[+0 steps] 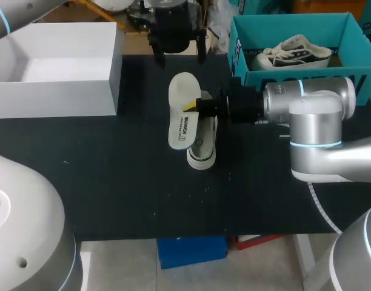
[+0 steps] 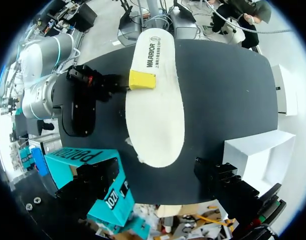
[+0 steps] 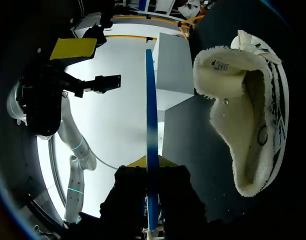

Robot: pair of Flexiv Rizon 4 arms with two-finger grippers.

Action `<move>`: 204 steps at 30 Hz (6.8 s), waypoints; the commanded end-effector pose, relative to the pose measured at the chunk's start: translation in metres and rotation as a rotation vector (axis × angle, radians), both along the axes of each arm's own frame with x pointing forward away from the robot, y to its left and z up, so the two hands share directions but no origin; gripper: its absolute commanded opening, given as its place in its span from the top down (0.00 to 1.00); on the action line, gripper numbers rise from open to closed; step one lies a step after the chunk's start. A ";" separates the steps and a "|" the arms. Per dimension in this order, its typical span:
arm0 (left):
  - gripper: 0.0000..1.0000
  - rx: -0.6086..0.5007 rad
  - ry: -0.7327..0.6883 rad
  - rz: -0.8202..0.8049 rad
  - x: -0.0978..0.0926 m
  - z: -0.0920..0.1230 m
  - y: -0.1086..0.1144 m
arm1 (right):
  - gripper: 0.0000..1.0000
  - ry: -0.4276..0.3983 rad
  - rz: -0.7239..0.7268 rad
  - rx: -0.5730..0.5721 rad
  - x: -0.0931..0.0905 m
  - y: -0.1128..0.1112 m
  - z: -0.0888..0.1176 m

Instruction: Take the shoe out of the shoebox, open the shoe tongue, remove and reinsert the insole, then place the shoe into the shoebox

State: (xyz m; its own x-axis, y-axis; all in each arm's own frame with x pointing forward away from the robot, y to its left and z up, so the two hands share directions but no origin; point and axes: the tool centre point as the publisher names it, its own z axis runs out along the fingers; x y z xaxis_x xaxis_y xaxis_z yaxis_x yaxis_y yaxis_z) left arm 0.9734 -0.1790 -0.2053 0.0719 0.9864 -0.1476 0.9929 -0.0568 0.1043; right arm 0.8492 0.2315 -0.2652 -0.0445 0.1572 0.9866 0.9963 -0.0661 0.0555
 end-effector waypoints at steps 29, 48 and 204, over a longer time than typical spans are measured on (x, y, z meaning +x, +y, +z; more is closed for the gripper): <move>0.00 0.000 0.043 0.024 -0.117 -0.007 0.007 | 1.00 0.000 -0.003 -0.001 0.000 0.002 0.000; 0.00 -0.088 0.014 0.074 -0.209 -0.027 0.029 | 1.00 0.000 -0.003 -0.001 0.000 0.002 0.000; 0.87 -1.457 -0.143 -0.126 -0.087 -0.056 0.002 | 1.00 0.000 -0.003 -0.001 0.000 0.002 0.000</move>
